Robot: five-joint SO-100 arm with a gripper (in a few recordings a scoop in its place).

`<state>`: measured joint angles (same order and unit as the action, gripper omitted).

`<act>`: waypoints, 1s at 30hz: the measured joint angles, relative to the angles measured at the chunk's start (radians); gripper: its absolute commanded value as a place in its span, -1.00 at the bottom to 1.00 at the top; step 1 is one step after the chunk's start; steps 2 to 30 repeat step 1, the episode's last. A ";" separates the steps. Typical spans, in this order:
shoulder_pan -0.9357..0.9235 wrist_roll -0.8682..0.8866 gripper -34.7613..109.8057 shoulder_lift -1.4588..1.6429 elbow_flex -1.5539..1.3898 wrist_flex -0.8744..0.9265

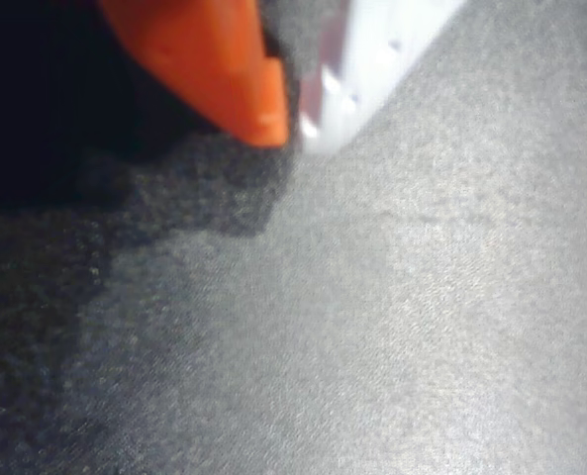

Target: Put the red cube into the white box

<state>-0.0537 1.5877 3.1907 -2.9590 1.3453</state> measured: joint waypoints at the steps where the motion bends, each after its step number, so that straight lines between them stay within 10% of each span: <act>1: 0.000 0.000 -0.52 0.000 0.000 0.000; 30: 0.000 0.000 -0.52 0.000 0.000 0.000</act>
